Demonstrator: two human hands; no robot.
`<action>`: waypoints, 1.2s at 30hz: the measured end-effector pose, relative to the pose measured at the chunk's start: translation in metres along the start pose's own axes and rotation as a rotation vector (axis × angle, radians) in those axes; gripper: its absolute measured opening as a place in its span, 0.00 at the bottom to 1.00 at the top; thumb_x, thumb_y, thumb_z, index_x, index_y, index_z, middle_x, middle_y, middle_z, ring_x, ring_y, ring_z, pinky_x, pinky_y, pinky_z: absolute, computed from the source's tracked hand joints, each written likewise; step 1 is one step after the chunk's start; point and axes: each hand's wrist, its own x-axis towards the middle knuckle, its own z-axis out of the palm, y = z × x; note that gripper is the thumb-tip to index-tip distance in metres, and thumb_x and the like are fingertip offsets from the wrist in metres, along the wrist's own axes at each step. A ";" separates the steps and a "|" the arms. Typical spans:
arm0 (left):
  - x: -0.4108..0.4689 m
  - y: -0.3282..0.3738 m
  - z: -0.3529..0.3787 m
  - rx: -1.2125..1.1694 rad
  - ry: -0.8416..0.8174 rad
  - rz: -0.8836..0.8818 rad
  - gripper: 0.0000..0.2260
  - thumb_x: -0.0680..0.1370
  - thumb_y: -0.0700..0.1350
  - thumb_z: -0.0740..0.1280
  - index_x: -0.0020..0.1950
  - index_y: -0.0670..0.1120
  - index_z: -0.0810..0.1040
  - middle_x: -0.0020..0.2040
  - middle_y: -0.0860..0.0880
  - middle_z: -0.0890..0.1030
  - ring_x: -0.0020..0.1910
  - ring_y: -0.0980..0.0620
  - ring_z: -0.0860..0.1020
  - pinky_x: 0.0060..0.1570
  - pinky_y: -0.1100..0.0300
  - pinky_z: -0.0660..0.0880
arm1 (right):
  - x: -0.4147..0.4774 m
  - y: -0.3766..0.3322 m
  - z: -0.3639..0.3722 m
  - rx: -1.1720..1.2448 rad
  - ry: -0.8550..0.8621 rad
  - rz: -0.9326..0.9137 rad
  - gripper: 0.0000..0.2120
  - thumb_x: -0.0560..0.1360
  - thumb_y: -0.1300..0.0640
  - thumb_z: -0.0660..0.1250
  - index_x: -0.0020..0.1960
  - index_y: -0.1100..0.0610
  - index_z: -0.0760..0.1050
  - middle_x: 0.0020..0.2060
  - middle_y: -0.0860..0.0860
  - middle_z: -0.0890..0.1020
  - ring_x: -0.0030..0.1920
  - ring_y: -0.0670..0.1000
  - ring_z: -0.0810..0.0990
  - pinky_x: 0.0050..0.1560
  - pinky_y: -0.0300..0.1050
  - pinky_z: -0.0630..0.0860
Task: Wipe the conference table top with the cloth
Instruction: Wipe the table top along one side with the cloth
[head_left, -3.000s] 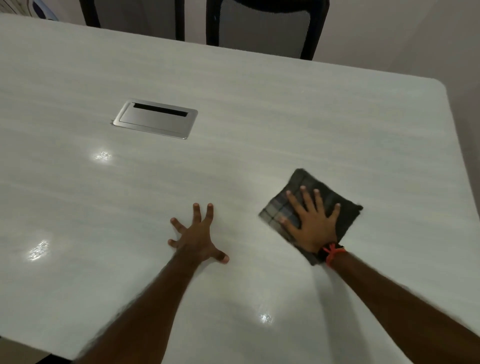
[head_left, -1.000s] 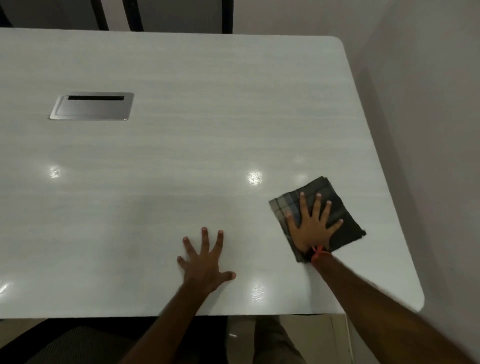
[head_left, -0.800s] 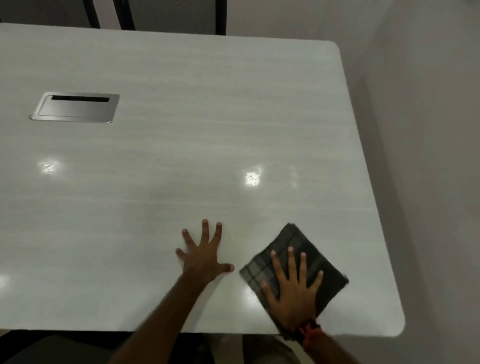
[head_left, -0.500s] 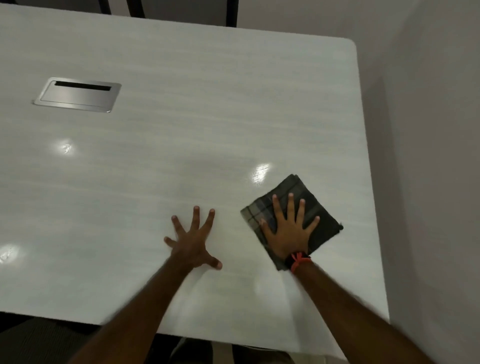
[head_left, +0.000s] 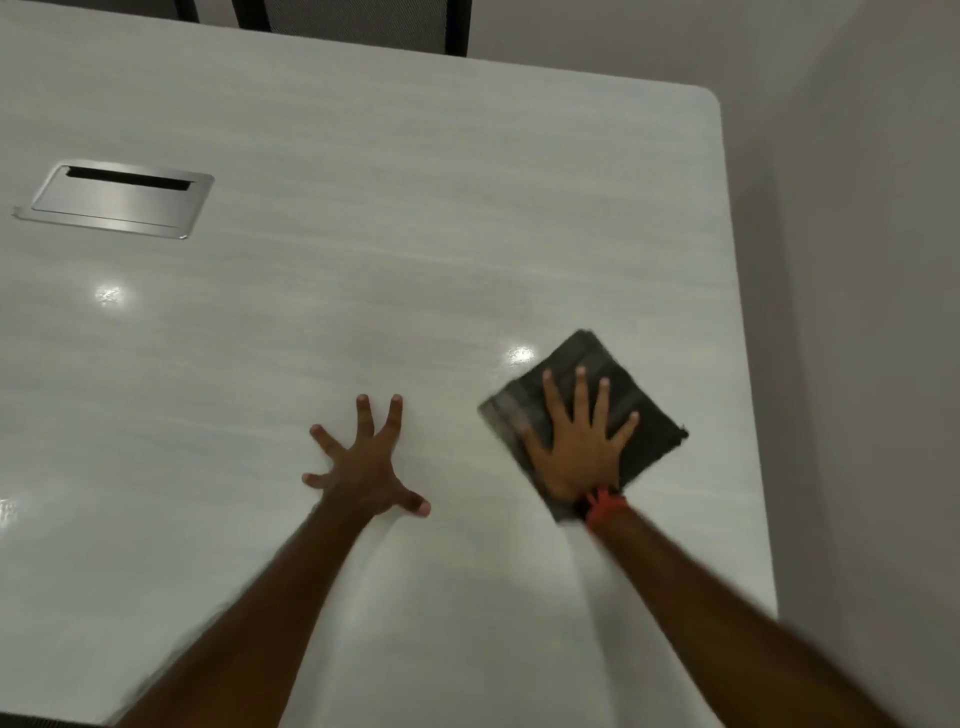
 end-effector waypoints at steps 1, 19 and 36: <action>0.002 0.000 0.000 0.004 0.002 0.004 0.68 0.56 0.62 0.82 0.73 0.68 0.28 0.76 0.56 0.26 0.71 0.26 0.28 0.60 0.17 0.48 | 0.030 -0.012 -0.003 0.018 0.023 0.061 0.37 0.77 0.26 0.44 0.82 0.38 0.44 0.83 0.53 0.48 0.82 0.64 0.44 0.69 0.82 0.42; 0.005 0.004 -0.004 0.008 -0.024 0.007 0.70 0.54 0.62 0.83 0.69 0.71 0.24 0.73 0.58 0.21 0.70 0.27 0.25 0.59 0.17 0.47 | 0.094 0.043 -0.026 0.110 0.075 0.463 0.37 0.77 0.29 0.44 0.83 0.41 0.44 0.83 0.57 0.48 0.81 0.66 0.45 0.69 0.83 0.46; 0.007 0.002 -0.004 0.031 -0.026 0.011 0.70 0.53 0.64 0.82 0.68 0.71 0.23 0.72 0.58 0.21 0.70 0.27 0.25 0.58 0.16 0.48 | 0.115 0.095 -0.043 0.124 0.035 0.588 0.39 0.75 0.27 0.39 0.82 0.41 0.41 0.83 0.56 0.44 0.80 0.69 0.42 0.70 0.81 0.45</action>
